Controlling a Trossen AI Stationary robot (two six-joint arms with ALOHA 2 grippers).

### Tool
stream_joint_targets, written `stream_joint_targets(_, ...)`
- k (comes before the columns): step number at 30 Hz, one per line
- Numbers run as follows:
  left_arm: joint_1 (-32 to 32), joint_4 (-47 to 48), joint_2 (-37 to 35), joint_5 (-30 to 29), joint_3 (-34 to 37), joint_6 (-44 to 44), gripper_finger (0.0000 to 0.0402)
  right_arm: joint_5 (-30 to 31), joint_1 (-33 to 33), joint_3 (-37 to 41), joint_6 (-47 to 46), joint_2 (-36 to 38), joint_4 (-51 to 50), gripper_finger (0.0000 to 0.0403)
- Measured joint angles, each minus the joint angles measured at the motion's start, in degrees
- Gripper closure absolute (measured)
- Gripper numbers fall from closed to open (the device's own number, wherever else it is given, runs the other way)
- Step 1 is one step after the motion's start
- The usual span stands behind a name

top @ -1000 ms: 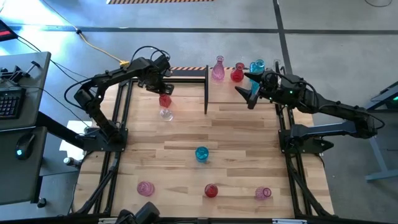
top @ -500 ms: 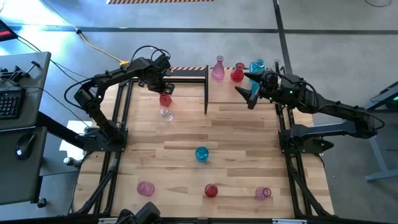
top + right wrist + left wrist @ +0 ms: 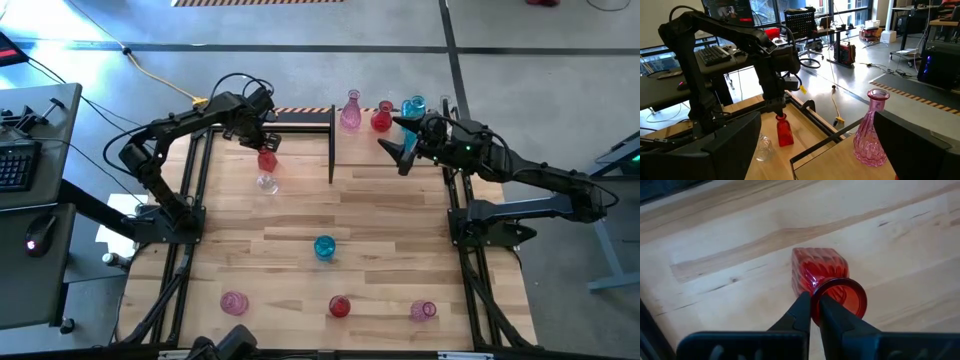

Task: Sort vases onto shelf
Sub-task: Put the top red vase on the shelf aligned with the red vase

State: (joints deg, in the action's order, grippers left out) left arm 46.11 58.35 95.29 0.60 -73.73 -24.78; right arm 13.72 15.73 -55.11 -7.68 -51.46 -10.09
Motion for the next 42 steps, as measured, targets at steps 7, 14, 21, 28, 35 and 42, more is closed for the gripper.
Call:
stream_joint_targets(7, -0.2, -0.1, -0.5, 1.2, 0.0, 0.2, 0.0394, 0.0, 0.0, 0.0, 0.0, 0.0, 0.0, 0.003)
stream_joint_targets(14, -0.8, 0.0, -0.8, 1.4, -0.3, 0.6, 0.0394, 0.0, 0.0, 0.0, 0.0, 0.0, 0.0, 0.003)
stream_joint_targets(21, -1.5, 0.5, -0.8, 1.9, -3.9, 1.6, 0.0395, 0.0, 0.0, 0.0, 0.1, 0.0, 0.0, 0.003)
stream_joint_targets(28, -2.2, 4.2, -0.8, 2.0, -8.9, 2.6, 0.0395, 0.0, 0.0, 0.0, -1.1, 0.0, 0.0, 0.003)
stream_joint_targets(35, -4.5, 5.3, -0.8, 3.5, -14.8, 4.1, 0.0395, 0.0, 0.0, 0.0, -2.8, 0.0, 0.0, 0.003)
stream_joint_targets(42, -7.3, 8.0, -0.8, 4.2, -20.9, 5.1, 0.0395, -2.7, 0.0, 0.0, -2.5, 0.0, 0.0, 0.003)
